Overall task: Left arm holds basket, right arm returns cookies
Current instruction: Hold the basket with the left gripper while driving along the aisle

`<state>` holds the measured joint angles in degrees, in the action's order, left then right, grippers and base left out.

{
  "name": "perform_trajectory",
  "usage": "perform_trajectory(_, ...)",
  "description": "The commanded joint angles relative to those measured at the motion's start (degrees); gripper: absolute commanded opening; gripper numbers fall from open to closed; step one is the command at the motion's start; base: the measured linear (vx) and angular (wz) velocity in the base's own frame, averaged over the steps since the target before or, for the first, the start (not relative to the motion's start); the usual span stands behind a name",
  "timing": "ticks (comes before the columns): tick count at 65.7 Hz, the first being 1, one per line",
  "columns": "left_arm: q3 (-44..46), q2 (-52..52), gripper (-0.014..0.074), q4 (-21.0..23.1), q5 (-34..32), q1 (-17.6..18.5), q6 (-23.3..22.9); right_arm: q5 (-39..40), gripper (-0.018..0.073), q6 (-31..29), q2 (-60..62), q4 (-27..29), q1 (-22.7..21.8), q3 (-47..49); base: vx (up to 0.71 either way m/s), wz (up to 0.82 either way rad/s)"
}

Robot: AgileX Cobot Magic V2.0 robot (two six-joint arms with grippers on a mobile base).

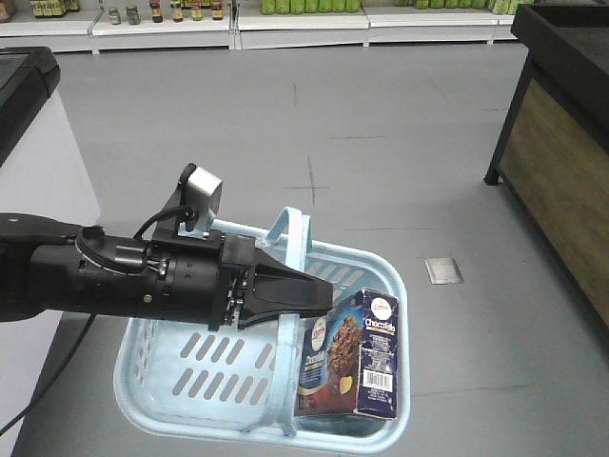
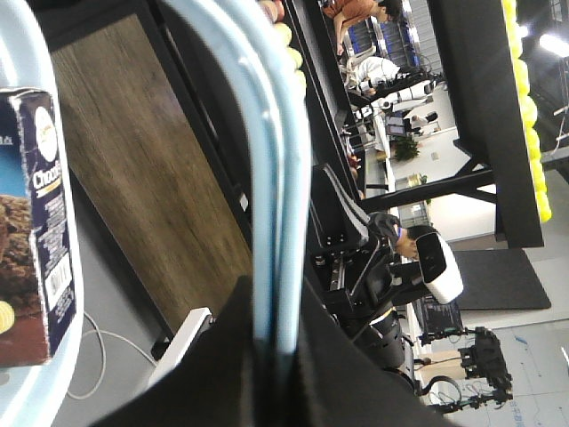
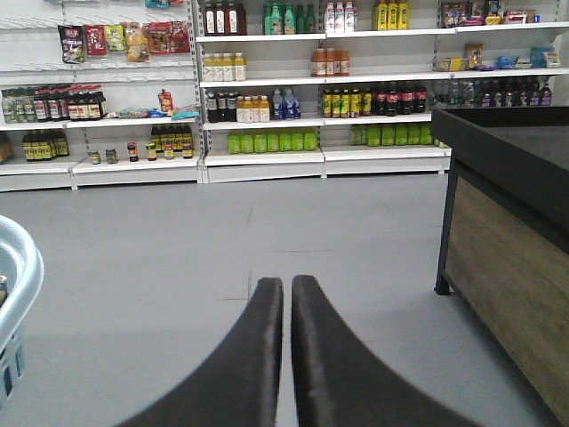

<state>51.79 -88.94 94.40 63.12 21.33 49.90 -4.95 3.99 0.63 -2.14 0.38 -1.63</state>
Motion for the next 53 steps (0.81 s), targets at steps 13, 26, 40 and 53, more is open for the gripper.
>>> perform_trajectory(13,2.0,2.5,-0.0006,7.4,3.6,0.3,0.6,4.2,-0.0011,-0.4,0.7,-0.6,-0.3,-1.0,0.48,-0.01)
perform_trajectory(26,2.0,2.5,-0.0006,7.4,3.6,0.3,0.6,4.2,-0.0011,-0.4,0.7,-0.6,-0.3,-1.0,0.50,-0.02)
perform_trajectory(40,2.0,2.5,-0.0006,7.4,3.6,0.3,0.6,4.2,-0.0011,-0.4,0.7,-0.6,-0.3,-1.0,0.51,0.05)
perform_trajectory(53,2.0,2.5,-0.0006,7.4,3.6,0.3,0.6,4.2,-0.0011,-0.4,0.7,-0.6,-0.3,-1.0,0.52,0.05)
